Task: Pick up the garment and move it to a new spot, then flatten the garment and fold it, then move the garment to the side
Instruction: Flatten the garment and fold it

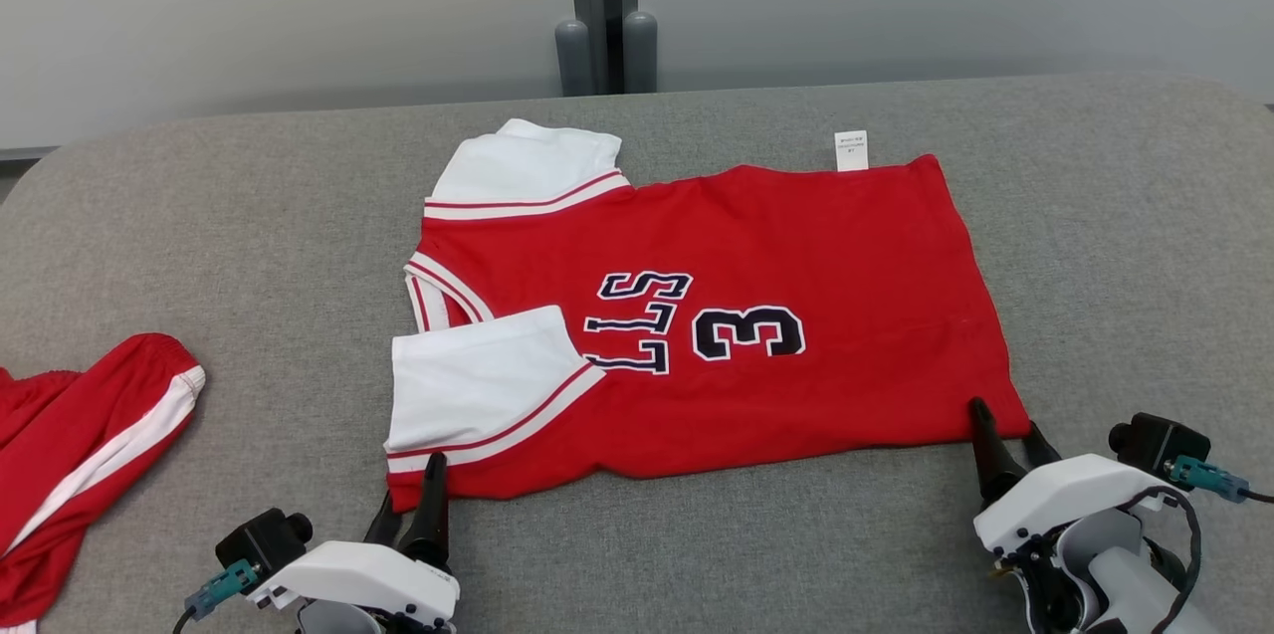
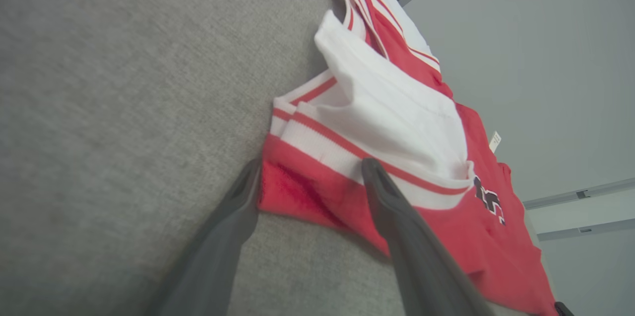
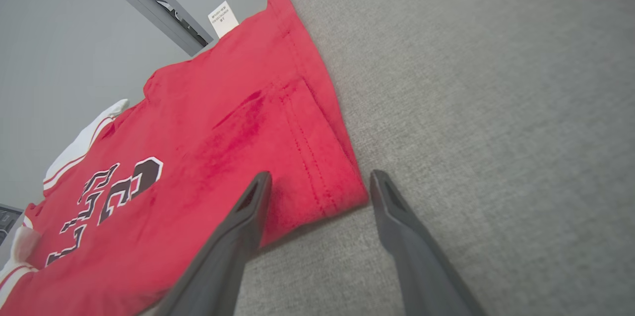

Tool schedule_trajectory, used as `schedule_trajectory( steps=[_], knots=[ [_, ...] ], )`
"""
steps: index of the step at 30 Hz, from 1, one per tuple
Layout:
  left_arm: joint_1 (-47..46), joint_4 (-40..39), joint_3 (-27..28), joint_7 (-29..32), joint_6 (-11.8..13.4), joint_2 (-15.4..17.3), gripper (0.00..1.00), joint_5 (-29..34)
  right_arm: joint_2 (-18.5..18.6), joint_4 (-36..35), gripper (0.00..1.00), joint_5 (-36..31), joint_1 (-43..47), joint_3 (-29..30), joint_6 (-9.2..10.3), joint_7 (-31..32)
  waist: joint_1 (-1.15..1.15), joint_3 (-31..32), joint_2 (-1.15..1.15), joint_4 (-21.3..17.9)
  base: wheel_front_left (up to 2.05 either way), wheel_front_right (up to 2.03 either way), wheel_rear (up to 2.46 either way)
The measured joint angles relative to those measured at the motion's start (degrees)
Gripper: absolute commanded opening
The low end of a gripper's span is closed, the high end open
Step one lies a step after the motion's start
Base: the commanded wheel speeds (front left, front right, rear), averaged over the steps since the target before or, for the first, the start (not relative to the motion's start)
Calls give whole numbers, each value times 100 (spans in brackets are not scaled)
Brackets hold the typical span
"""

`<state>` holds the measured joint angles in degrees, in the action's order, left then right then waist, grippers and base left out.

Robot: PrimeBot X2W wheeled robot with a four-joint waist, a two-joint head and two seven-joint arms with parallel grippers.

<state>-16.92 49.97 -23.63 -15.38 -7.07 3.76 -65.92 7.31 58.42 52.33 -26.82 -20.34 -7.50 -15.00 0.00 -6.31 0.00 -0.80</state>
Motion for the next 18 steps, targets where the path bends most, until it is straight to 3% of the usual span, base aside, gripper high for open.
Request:
schedule_trajectory(
  steps=[2,3,4,5,6,9,10,11,12,18],
  knots=[
    [-32,26,-32,-11,-1,-5,100,-7,4,25,100,40,-36,-5,0,0,0,-23,0,17,0,0,0],
    [-48,35,-44,-14,-2,-8,90,-8,4,41,100,65,-53,-8,0,-1,0,-34,0,26,0,0,0],
    [-66,44,-58,-22,-2,-10,46,-12,3,55,100,80,-68,-13,0,-15,0,-46,0,34,0,0,0],
    [-85,53,-73,-23,-3,-12,26,-20,3,73,100,102,-87,-19,0,-15,0,-57,0,42,0,0,0],
    [-98,56,-87,-25,-11,-12,0,-22,4,86,100,122,-106,-27,0,-15,0,-70,0,49,0,0,0],
    [-122,43,-132,-30,-11,-14,0,-31,1,105,100,198,-155,-76,0,-16,0,-94,0,71,0,0,0],
    [-130,38,-138,-30,-10,-15,0,-31,0,107,62,229,-166,-92,0,-16,0,-99,0,75,0,0,0],
    [-139,37,-140,-30,-10,-16,0,-25,2,97,8,252,-174,-127,0,-16,0,-102,0,80,0,0,0],
    [-146,40,-135,-29,-10,-20,0,-3,4,85,0,266,-174,-168,0,-15,0,-104,0,86,0,0,0],
    [-141,30,-48,-3,-9,-57,0,141,14,47,0,376,-171,-270,0,-14,0,-71,0,97,0,0,0]
  ],
)
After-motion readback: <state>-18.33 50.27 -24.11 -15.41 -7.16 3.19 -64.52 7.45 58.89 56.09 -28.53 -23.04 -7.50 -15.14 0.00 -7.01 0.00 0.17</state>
